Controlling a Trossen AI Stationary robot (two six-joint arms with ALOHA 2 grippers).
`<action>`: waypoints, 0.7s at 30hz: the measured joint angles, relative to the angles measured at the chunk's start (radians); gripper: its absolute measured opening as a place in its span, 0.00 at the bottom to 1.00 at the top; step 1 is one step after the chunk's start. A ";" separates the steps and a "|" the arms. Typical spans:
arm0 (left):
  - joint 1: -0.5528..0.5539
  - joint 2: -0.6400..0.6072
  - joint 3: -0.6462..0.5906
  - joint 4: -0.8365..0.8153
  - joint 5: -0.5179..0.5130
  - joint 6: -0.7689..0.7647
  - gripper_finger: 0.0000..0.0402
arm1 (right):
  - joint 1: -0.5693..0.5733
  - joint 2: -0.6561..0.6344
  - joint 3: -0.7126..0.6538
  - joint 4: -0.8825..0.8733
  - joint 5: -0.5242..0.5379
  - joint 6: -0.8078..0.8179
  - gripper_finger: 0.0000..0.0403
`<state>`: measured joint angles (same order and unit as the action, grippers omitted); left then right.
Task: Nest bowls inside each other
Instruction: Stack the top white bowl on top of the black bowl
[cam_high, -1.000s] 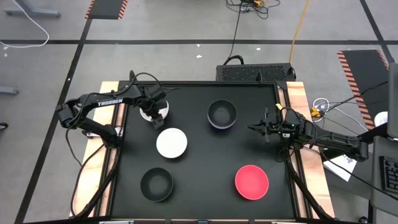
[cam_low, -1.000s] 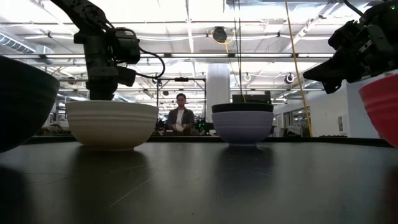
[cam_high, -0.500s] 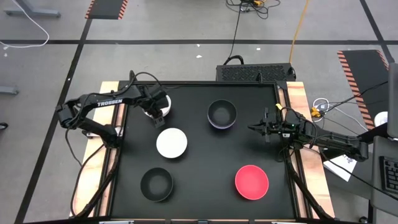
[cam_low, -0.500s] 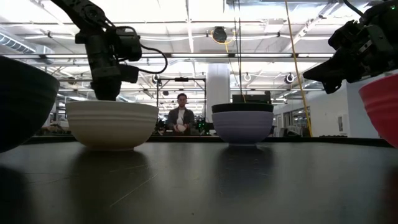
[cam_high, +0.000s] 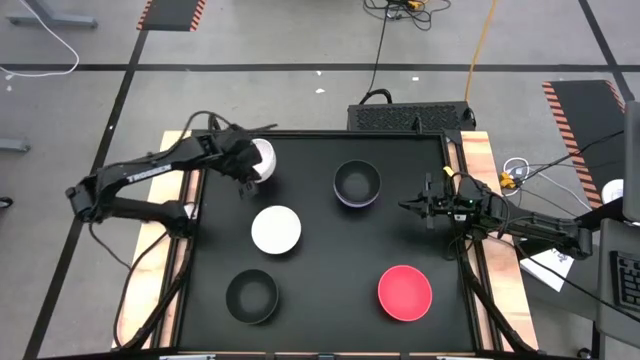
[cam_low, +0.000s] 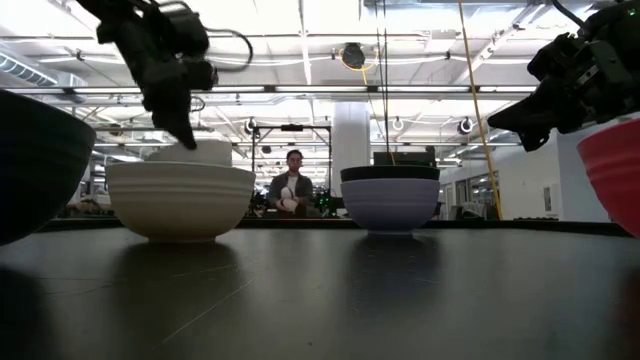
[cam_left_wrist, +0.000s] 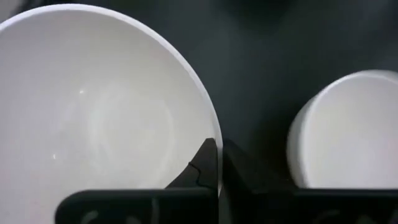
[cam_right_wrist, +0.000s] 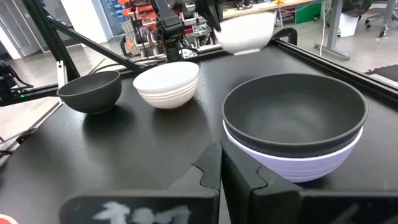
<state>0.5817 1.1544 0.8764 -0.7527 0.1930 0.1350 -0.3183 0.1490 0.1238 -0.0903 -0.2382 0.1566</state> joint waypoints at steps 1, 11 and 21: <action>-0.002 -0.022 0.000 0.008 0.007 -0.007 0.01 | 0.000 0.000 0.000 0.000 0.000 0.000 0.00; -0.079 -0.197 0.000 0.062 0.015 -0.064 0.01 | 0.000 0.000 0.000 0.002 0.000 0.008 0.00; -0.254 -0.329 0.000 0.064 -0.079 -0.147 0.01 | 0.000 0.000 0.000 0.002 0.000 0.008 0.00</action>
<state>0.3280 0.8258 0.8768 -0.6888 0.1138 -0.0123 -0.3180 0.1490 0.1238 -0.0883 -0.2382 0.1642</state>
